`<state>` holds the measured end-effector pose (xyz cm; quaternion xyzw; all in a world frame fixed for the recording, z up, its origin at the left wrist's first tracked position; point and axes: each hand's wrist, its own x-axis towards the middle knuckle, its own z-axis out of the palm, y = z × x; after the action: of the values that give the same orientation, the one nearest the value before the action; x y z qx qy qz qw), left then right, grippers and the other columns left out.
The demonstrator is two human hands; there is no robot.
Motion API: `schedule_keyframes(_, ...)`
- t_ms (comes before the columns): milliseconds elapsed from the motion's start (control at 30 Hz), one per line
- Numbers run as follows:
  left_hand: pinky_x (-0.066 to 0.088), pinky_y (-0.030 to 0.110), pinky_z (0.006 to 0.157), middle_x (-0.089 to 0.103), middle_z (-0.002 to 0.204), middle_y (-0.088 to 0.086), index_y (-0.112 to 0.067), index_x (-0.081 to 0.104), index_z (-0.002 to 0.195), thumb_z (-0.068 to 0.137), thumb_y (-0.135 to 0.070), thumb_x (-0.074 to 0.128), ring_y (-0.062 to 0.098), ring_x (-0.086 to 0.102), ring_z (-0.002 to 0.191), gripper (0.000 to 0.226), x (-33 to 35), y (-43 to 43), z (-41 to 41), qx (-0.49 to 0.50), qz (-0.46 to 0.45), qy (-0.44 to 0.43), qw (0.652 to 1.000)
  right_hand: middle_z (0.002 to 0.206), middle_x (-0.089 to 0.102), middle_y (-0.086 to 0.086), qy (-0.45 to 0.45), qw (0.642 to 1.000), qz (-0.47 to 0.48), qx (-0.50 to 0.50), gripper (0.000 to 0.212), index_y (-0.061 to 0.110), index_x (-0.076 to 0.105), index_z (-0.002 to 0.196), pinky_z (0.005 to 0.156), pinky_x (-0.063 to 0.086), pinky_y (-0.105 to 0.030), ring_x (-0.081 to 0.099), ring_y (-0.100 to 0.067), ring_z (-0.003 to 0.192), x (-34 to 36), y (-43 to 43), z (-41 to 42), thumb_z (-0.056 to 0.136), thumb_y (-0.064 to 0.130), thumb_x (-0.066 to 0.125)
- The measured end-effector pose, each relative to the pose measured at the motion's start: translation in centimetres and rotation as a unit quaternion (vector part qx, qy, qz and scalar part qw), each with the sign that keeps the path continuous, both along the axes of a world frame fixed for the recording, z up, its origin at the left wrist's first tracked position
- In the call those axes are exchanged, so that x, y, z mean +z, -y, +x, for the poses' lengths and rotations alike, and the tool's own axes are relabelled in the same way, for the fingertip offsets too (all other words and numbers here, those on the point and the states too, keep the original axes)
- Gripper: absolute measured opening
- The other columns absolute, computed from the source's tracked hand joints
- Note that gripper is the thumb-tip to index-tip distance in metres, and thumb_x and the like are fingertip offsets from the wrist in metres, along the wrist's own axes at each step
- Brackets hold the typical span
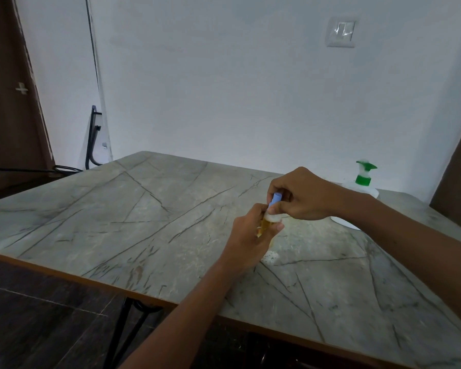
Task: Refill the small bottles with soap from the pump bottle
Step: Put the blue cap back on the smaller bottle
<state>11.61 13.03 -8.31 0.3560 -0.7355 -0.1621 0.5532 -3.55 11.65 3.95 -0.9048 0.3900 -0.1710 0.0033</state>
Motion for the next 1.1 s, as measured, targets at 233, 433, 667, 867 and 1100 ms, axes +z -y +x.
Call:
schedule_keyframes(233, 0.050, 0.016, 0.055, 0.067, 0.075, -0.002, -0.015, 0.056, 0.104, 0.090, -0.030, 0.066, 0.012, 0.063, 0.064, 0.023, 0.3, -0.5, 0.1, 0.015, 0.019, -0.013, 1.000, 0.068, 0.067, 0.005, 0.027, 0.999, -0.021, 0.008, 0.036, 0.018, 0.071, 0.081, 0.056, 0.043, -0.021, 0.058, -0.009, 0.059, -0.6, 0.1, 0.2, 0.082, 0.054, 0.068)
schedule_keyframes(433, 0.055, 0.032, 0.058, 0.067, 0.074, -0.002, -0.018, 0.056, 0.105, 0.089, -0.034, 0.067, 0.015, 0.064, 0.063, 0.025, 0.1, -0.2, 0.1, 0.026, 0.025, -0.011, 0.999, 0.070, 0.067, 0.007, 0.023, 1.000, -0.008, 0.003, 0.027, 0.017, 0.071, 0.082, 0.058, 0.047, -0.027, 0.059, -0.011, 0.061, -0.5, 0.1, 0.2, 0.083, 0.044, 0.074)
schedule_keyframes(667, 0.048, 0.005, 0.062, 0.064, 0.082, -0.022, -0.029, 0.059, 0.105, 0.079, -0.045, 0.072, -0.008, 0.063, 0.073, 0.033, 0.3, -0.2, 0.1, 0.059, 0.061, -0.006, 0.996, 0.070, 0.068, 0.004, 0.003, 1.000, -0.006, -0.006, 0.023, 0.013, 0.074, 0.083, 0.056, 0.041, -0.019, 0.055, -0.007, 0.057, 0.1, 0.2, 0.0, 0.083, 0.036, 0.077)
schedule_keyframes(867, 0.045, -0.001, 0.066, 0.068, 0.095, -0.011, -0.016, 0.067, 0.112, 0.080, -0.034, 0.074, -0.005, 0.063, 0.078, 0.037, 0.4, -0.3, 0.1, 0.070, 0.047, -0.025, 0.996, 0.076, 0.071, 0.001, 0.004, 1.000, 0.014, -0.026, 0.020, 0.012, 0.075, 0.086, 0.059, 0.044, -0.021, 0.057, -0.009, 0.060, 0.1, 0.4, 0.2, 0.082, 0.031, 0.078)
schedule_keyframes(1100, 0.046, 0.001, 0.066, 0.070, 0.097, -0.008, -0.017, 0.065, 0.111, 0.081, -0.036, 0.073, -0.002, 0.064, 0.083, 0.037, 0.5, -0.2, -0.1, 0.088, 0.039, -0.039, 0.995, 0.093, 0.070, 0.005, 0.193, 0.975, 0.015, -0.107, 0.040, 0.022, 0.066, 0.110, 0.074, 0.055, -0.023, 0.068, -0.006, 0.080, -0.9, -1.5, -2.2, 0.087, 0.054, 0.063)
